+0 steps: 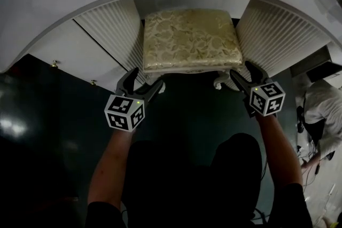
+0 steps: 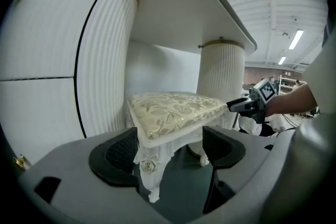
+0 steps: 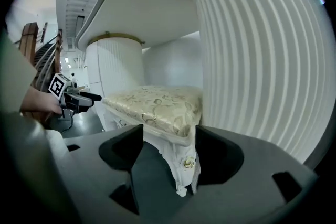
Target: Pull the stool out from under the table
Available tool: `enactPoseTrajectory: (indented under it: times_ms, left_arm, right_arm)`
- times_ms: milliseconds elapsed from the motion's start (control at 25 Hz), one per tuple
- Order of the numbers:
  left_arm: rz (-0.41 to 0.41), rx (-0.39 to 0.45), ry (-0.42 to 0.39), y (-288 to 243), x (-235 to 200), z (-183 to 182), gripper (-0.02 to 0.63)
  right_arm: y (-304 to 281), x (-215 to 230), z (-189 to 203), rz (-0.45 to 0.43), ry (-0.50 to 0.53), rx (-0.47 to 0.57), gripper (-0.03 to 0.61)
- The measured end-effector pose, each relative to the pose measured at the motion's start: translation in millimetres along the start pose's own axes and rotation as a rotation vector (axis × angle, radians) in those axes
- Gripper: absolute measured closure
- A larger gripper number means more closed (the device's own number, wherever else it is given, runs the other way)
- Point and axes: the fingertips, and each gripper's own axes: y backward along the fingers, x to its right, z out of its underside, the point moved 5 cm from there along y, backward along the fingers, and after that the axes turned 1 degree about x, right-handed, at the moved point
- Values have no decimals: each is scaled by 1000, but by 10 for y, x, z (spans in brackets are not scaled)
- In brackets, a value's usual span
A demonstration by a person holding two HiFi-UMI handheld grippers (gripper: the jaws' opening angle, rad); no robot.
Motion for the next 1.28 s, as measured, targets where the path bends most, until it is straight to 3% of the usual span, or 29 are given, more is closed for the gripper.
enactPoseTrajectory:
  times_ms: [520, 640, 800, 960, 1280]
  left_arm:
    - [95, 13, 34, -296, -117, -19, 233]
    - [96, 32, 51, -308, -132, -37, 233]
    - [96, 25, 14, -288, -101, -43, 233]
    - [117, 26, 37, -297, -112, -63, 233]
    - [79, 36, 79, -300, -102, -109, 235]
  right_arm:
    - [-258, 137, 99, -50, -87, 43, 314]
    - [-264, 132, 90, -57, -100, 44, 314]
    - [-237, 113, 85, -68, -142, 61, 314]
    - [-220, 98, 87, -61, -174, 66, 314]
    - [-204, 116, 74, -82, -200, 50, 314]
